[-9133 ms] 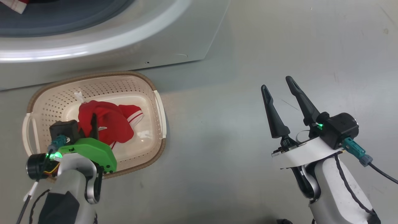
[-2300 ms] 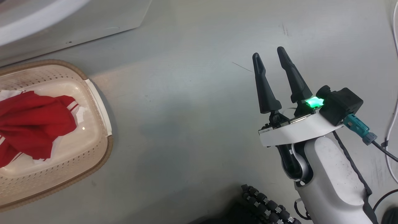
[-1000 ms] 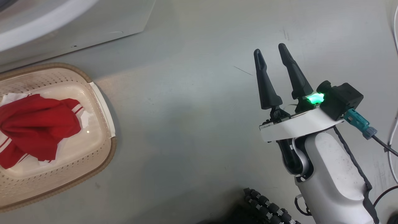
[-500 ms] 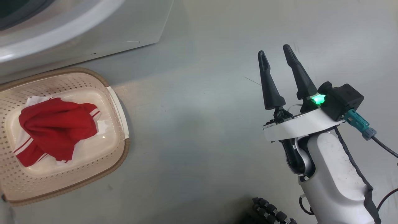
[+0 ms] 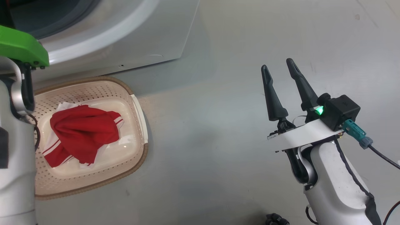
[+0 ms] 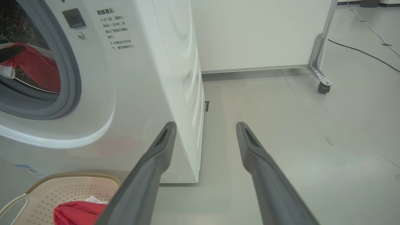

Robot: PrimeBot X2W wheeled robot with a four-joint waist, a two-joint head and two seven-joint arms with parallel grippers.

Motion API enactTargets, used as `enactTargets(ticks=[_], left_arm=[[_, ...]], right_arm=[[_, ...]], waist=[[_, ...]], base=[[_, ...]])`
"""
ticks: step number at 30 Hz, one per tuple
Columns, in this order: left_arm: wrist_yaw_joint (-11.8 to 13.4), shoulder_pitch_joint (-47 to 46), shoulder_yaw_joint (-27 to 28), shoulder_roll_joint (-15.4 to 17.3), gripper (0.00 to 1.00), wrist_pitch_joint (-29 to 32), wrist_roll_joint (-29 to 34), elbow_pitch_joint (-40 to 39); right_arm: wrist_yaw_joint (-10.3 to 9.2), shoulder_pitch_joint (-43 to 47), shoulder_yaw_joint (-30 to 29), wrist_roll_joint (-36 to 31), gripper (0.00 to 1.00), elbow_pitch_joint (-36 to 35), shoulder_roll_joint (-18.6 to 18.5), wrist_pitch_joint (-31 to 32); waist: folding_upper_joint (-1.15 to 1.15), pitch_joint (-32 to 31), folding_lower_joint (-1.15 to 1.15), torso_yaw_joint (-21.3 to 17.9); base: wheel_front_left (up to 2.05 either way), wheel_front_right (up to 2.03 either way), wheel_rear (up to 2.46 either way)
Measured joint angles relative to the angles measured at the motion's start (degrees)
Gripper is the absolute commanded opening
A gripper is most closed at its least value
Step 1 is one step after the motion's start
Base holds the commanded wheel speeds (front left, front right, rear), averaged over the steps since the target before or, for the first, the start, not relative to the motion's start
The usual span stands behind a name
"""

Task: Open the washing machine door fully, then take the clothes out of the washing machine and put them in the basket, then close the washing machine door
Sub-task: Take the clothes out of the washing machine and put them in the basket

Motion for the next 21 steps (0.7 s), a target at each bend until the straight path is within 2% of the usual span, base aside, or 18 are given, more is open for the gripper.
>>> enactTargets(ticks=[12,21], left_arm=[[0.62,7.3,-1.08,-3.7,0.0,-7.26,0.14,-4.66],[0.76,11.87,-2.11,-5.08,0.0,-11.16,0.34,-8.99]], right_arm=[[0.48,3.26,-1.35,-1.86,1.0,1.32,-0.01,0.0],[0.48,6.43,-2.69,-3.27,1.0,2.25,-0.03,0.0]], waist=[[0.0,-5.36,0.0,2.96],[0.0,-10.34,0.0,5.38]], base=[[0.0,0.0,0.0],[0.0,0.0,0.0]])
